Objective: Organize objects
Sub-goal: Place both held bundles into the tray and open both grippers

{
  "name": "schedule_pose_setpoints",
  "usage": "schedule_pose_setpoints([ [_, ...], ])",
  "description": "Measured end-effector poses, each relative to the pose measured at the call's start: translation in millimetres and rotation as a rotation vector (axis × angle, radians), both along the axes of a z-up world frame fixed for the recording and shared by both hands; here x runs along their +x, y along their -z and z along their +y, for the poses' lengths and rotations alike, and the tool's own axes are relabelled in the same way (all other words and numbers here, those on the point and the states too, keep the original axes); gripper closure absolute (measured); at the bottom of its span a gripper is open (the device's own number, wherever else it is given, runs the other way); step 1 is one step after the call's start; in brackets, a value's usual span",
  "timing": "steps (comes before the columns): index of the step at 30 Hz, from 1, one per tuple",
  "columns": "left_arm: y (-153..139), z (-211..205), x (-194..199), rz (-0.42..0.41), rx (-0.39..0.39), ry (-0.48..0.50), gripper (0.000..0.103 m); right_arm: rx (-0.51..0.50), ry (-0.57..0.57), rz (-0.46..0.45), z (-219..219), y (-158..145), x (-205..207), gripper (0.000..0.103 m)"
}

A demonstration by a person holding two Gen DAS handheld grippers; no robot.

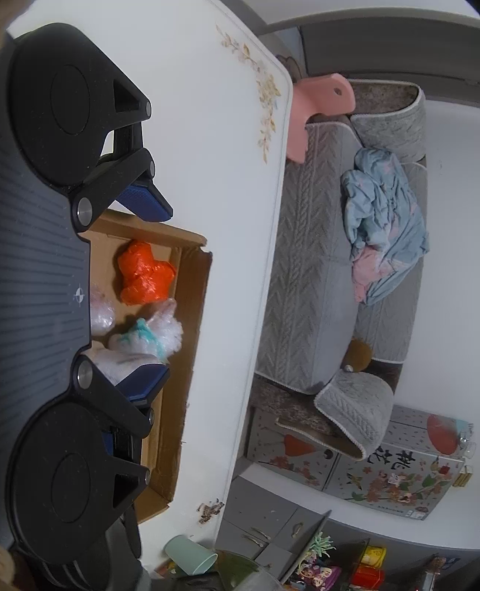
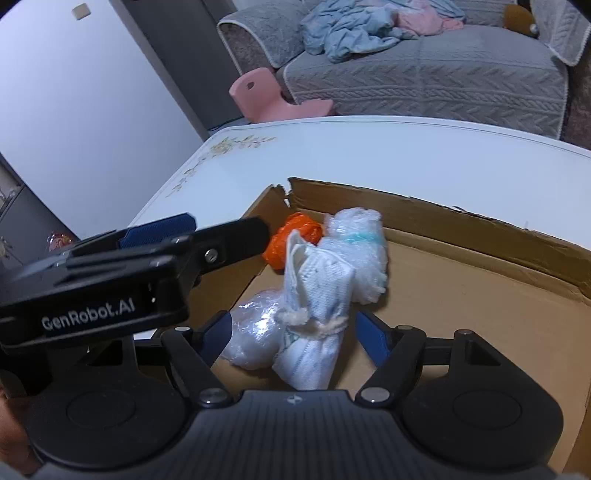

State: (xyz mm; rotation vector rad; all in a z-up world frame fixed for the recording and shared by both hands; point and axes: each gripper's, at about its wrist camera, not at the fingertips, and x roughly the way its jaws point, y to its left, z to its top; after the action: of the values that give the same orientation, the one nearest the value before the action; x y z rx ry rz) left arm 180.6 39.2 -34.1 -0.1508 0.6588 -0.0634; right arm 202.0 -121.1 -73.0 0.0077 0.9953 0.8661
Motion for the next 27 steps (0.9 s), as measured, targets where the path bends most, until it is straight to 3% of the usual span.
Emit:
schedule_pose_setpoints([
  [9,1.7,-2.5,-0.9,0.041,0.030,0.016,0.013,-0.090,-0.013,-0.083,5.3,-5.2,-2.1,0.024],
  [27,-9.4,-6.9,-3.1,0.079,0.044,0.040,0.008,-0.107,-0.040,-0.120,8.1,-13.1,-8.9,0.016],
])
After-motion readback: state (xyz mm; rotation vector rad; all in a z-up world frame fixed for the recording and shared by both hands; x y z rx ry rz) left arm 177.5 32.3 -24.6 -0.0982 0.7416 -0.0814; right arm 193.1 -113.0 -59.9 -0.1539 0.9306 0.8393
